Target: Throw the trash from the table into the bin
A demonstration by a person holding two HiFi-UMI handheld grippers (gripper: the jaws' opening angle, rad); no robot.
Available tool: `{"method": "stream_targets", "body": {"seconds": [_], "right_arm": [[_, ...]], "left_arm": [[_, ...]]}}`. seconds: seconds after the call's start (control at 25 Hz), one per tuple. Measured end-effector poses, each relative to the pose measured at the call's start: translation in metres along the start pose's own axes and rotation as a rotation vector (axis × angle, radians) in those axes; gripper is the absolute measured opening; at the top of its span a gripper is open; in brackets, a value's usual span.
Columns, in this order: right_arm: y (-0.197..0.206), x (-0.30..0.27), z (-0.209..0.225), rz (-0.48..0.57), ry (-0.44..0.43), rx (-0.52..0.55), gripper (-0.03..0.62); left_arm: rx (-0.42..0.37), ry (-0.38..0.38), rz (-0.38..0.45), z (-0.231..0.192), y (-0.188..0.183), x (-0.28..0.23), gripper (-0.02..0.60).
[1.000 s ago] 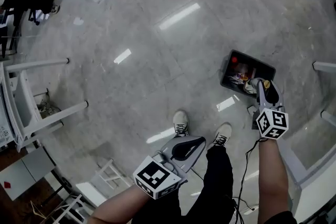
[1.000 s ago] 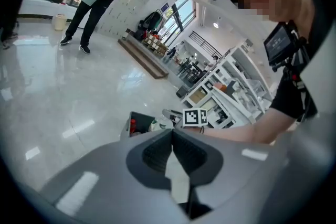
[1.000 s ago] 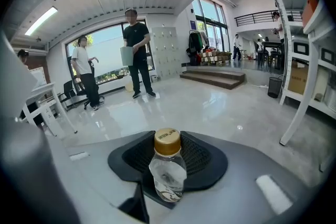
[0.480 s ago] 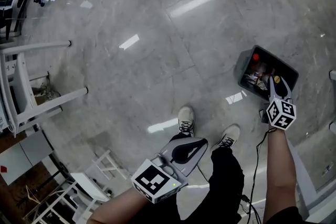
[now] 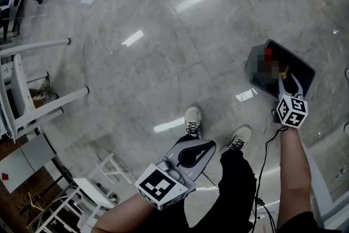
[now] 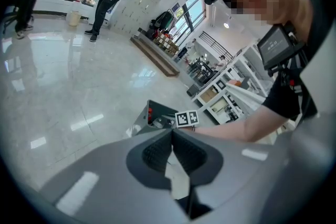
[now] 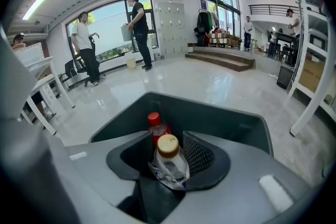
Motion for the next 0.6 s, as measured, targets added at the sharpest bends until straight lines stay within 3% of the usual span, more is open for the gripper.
{"method": "stream_targets", "body": {"seconds": [0.28,0.32,0.4,0.6], "right_arm": [[-0.008,0.012,0.003,0.016,0.013,-0.026,0.161],[-0.011,0.017,0.004,0.024,0.019,-0.029,0.135],[-0.019,0.027,0.004,0.036,0.025,-0.036,0.006],[-0.045,0.065,-0.008,0.054,-0.011,-0.075,0.0]], "left_arm": [[-0.004,0.01,0.003,0.007,-0.005,0.004,0.009],[-0.01,0.012,0.004,0.008,-0.006,0.005,0.009],[-0.015,0.015,0.007,0.013,-0.01,0.006,0.009],[-0.036,0.036,0.02,0.037,-0.031,0.013,0.009]]}}
Point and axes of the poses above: the fingertips, and each gripper's own axes: x backward along the fingers, z to its right, y out of its underside, the point moved 1 cm from there along x, backward along the fingers
